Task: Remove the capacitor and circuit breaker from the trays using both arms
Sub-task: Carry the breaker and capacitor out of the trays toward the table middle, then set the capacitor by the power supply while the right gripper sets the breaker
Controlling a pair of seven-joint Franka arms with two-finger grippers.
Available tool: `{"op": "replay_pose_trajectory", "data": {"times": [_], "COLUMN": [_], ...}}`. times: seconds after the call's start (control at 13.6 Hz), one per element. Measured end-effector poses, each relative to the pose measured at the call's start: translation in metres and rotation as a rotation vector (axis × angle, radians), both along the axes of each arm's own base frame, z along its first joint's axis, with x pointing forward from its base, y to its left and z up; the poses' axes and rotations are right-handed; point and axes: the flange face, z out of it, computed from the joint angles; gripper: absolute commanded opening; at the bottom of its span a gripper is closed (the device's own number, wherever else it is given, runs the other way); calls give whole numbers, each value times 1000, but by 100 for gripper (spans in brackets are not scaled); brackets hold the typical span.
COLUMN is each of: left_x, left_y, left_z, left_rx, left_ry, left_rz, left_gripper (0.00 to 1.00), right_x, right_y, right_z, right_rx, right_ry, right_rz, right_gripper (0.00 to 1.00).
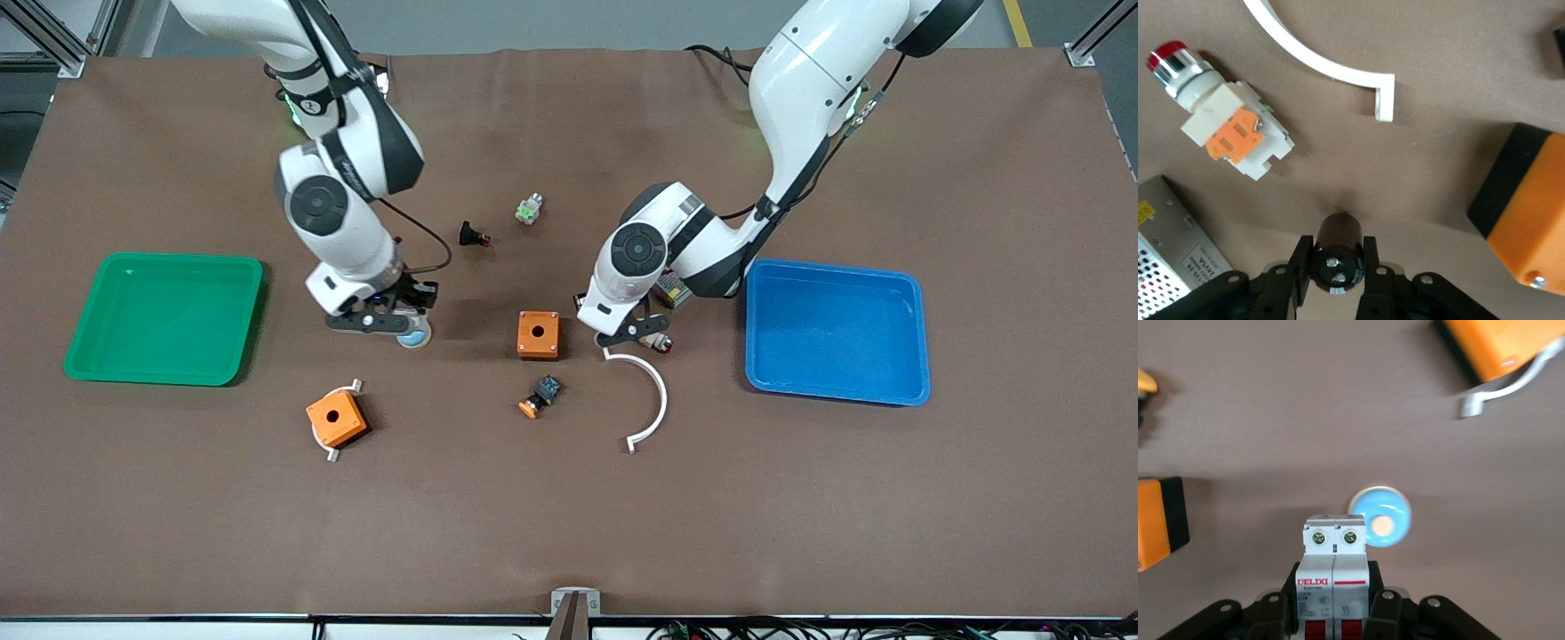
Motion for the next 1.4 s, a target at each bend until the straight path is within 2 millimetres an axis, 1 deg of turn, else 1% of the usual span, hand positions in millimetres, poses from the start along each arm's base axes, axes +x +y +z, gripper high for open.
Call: {"op": "replay_pose_trajectory", "data": {"times": [0.07, 0.22, 0.29, 0.44, 0.52, 0.59, 0.66, 0.74, 0.81, 0.88, 0.96, 1.03, 1.18, 1.25, 1.33, 1.4], "left_x": [-4, -6, -6, -6, -7, -7, -5, -1, 7, 18, 32, 46, 69, 77, 83, 88], "left_y": [0, -1, -1, -1, 0, 1, 2, 4, 9, 19, 37, 60, 114, 143, 171, 195], "left_z": [-4, -4, -4, -4, -6, -7, -4, 5, 21, 40, 64, 90, 140, 163, 182, 198], "left_rx": [4, 4, 4, 4, 7, 9, 7, 2, -4, -2, 7, 17, 28, 32, 34, 36], "left_ry": [5, 2, 2, 1, 4, 5, 1, -12, -33, -48, -59, -65, -49, -37, -32, -36], "left_rz": [-5, -8, -8, -9, -10, -9, -7, -1, 10, 28, 41, 37, 4, -20, -43, -60], "left_gripper": [23, 23, 27, 89, 100, 100, 100, 100, 100, 100, 100, 100, 100, 100, 100, 100], "right_x": [-3, -7, -10, -13, -14, -16, -17, -18, -20, -19, -17, -14, -6, 2, 12, 25], "right_y": [9, 23, 30, 41, 46, 51, 56, 60, 62, 63, 61, 60, 59, 58, 57, 53], "right_z": [-15, -36, -46, -62, -68, -72, -72, -72, -71, -70, -69, -68, -59, -50, -36, -17], "right_rx": [-2, -2, 1, 1, -2, -4, -4, -3, -4, -3, -3, -2, -16, -31, -46, -58], "right_ry": [-1, -11, -19, -24, -22, -20, -21, -22, -22, -23, -26, -31, -14, 11, 36, 59], "right_rz": [5, 2, 1, -6, -10, -15, -19, -17, -16, -19, -24, -29, -37, -44, -50, -49], "right_gripper": [0, 0, 0, 0, 0, 0, 4, 29, 99, 100, 100, 100, 100, 100, 100, 100]}}
